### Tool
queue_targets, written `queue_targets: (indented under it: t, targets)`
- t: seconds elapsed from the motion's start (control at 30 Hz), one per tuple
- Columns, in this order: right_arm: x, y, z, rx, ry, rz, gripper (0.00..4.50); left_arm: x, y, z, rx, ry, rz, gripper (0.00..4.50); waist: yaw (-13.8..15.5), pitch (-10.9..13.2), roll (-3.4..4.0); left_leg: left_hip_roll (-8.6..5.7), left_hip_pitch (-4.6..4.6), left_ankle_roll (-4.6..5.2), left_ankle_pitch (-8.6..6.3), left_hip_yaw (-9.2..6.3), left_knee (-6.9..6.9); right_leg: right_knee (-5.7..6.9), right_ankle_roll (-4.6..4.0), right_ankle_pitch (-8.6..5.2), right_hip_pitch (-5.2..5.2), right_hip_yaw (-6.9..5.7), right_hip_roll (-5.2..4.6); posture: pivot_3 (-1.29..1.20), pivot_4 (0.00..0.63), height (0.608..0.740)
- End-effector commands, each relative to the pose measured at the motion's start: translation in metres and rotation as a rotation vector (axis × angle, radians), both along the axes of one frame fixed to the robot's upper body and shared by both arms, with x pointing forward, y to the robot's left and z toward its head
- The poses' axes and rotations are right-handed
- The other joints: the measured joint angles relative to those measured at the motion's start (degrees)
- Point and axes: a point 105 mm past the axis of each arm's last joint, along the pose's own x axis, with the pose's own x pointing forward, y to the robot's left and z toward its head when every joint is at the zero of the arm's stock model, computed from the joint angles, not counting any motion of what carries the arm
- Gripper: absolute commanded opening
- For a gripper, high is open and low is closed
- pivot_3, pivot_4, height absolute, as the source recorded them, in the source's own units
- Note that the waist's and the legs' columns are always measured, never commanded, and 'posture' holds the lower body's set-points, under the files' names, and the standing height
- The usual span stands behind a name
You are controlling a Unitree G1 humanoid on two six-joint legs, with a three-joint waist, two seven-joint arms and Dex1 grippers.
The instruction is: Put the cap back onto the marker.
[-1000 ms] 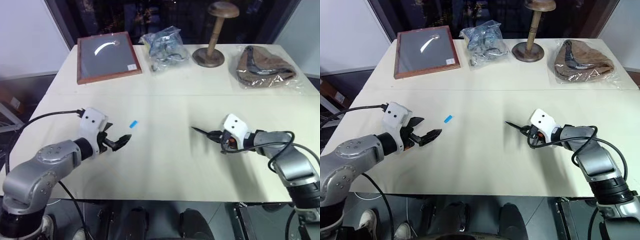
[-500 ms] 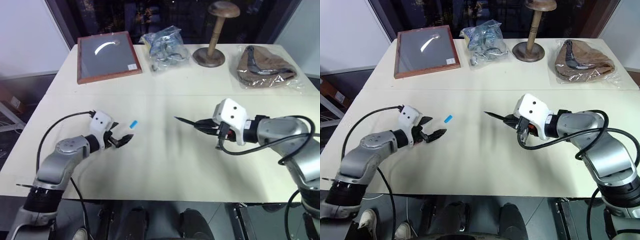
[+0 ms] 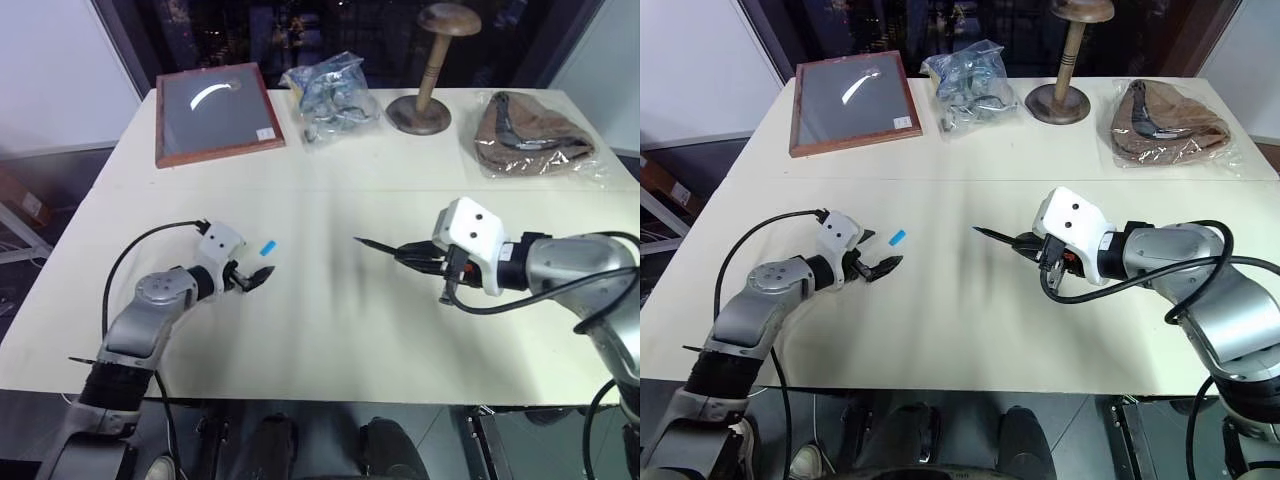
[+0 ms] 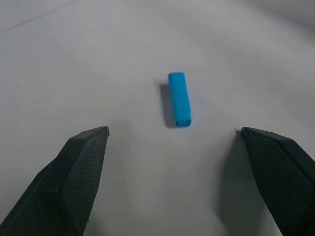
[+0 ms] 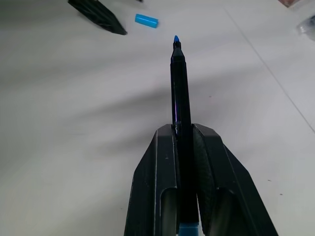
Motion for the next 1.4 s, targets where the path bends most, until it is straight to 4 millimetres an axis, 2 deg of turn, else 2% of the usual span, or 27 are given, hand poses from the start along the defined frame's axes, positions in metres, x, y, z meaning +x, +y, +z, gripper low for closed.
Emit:
queue_targets:
  t: [0.03,0.33,0.77,0.87,0.93,1.1,1.4]
  targets:
    - [-0.003,0.001,0.015,-0.008,-0.053,0.020,0.06,-0.001,-0.005,-0.006,0.024,-0.002,0.019,4.50,0.09,0.00,0.00,0.00,0.00,0.00,0.00,-0.01,0.01,0.01,0.00,0.00,0.01,0.00,0.00,0.00,0.150,0.740]
    - [-0.004,0.000,0.016,-0.021,-0.047,0.023,0.06,-0.001,-0.016,-0.013,0.030,0.003,0.027,4.50,0.68,-0.01,0.00,-0.02,0.02,0.00,0.00,-0.02,0.06,0.01,0.02,0.01,0.07,-0.02,-0.01,0.00,0.150,0.740]
    - [-0.004,-0.003,0.017,-0.030,-0.049,0.009,0.06,0.003,-0.019,-0.020,0.027,0.013,0.035,4.50,1.41,-0.01,0.00,-0.02,0.04,0.00,0.00,-0.03,0.08,0.01,0.03,0.01,0.09,-0.03,-0.01,0.00,0.150,0.740]
    - [-0.003,-0.004,0.017,-0.032,-0.050,0.007,0.00,0.005,-0.022,-0.020,0.023,0.009,0.030,3.64,1.44,-0.01,0.00,-0.03,0.05,0.00,0.00,-0.04,0.10,0.01,0.04,0.02,0.12,-0.04,-0.02,0.00,0.150,0.740]
    - [-0.004,-0.004,0.017,-0.034,-0.050,0.007,0.00,0.006,-0.023,-0.019,0.021,0.004,0.025,2.77,1.44,-0.02,-0.01,-0.04,0.06,0.00,0.00,-0.05,0.11,0.01,0.06,0.03,0.14,-0.04,-0.02,0.00,0.150,0.740]
    - [-0.003,-0.005,0.018,-0.037,-0.052,0.007,0.00,0.008,-0.024,-0.018,0.023,0.000,0.019,0.15,1.18,-0.02,-0.01,-0.02,0.09,0.00,0.00,-0.03,0.10,0.02,0.06,0.03,0.14,-0.04,-0.01,0.00,0.150,0.740]
    - [-0.003,-0.007,0.018,-0.038,-0.055,0.000,0.00,0.005,-0.027,-0.016,0.017,-0.003,-0.002,0.06,1.20,-0.02,-0.01,-0.02,0.10,0.00,0.00,-0.03,0.10,0.02,0.06,0.03,0.13,-0.04,-0.01,0.00,0.150,0.740]
